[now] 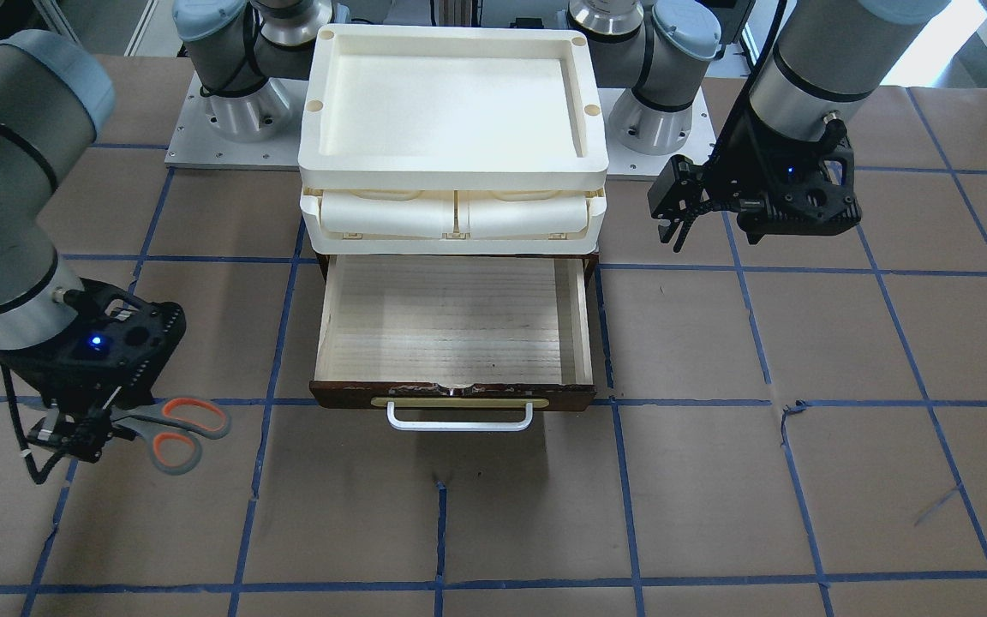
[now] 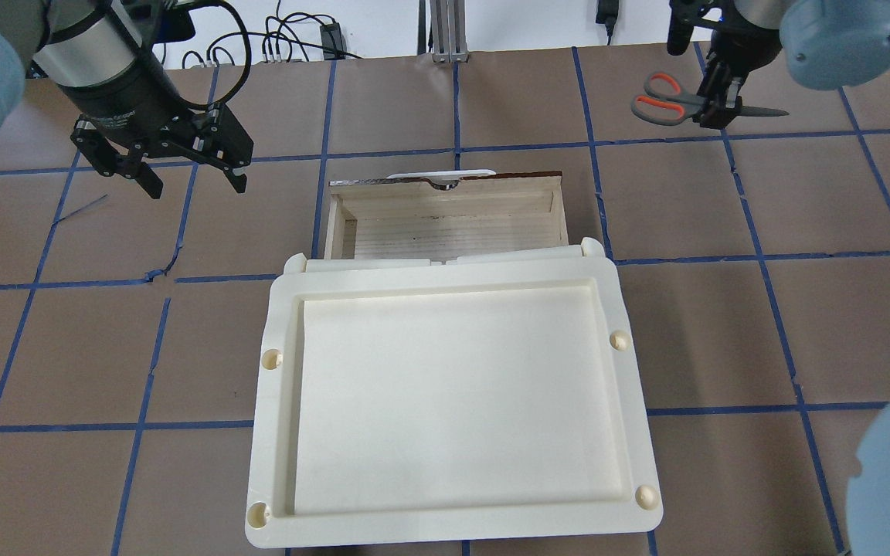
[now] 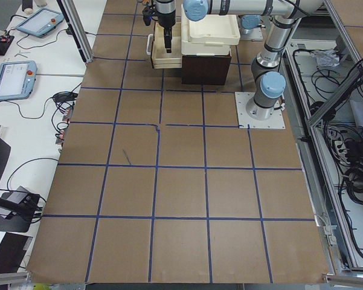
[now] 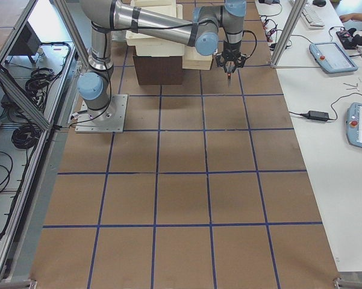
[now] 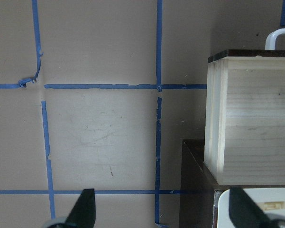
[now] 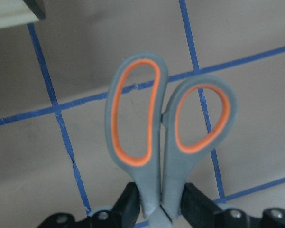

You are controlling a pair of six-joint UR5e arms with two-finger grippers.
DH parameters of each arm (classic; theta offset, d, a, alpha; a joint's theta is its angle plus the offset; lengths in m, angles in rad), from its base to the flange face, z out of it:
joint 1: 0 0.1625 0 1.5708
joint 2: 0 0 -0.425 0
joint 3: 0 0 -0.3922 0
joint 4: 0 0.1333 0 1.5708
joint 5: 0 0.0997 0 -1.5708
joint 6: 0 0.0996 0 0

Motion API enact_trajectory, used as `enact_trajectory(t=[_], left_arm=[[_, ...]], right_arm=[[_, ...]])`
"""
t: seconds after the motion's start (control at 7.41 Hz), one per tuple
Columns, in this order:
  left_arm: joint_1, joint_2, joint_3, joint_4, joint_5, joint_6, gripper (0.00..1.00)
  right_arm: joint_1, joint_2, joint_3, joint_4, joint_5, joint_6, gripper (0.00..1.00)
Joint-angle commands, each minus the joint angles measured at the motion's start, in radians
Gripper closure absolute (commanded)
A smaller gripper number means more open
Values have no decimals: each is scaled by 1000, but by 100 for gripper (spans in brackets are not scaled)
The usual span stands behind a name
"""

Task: Put scissors in drawer and close it
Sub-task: 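Carry the scissors with the right gripper over the open drawer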

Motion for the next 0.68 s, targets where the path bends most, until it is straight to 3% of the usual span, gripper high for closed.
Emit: enact_trajectory(t=[0.0, 0.54], left_arm=[[0, 0, 0, -1, 0, 1, 0], [0, 2, -1, -1, 0, 1, 0]], right_arm=[[88, -8, -8, 5, 14, 67, 98], [201, -4, -17, -19, 59, 89, 98]])
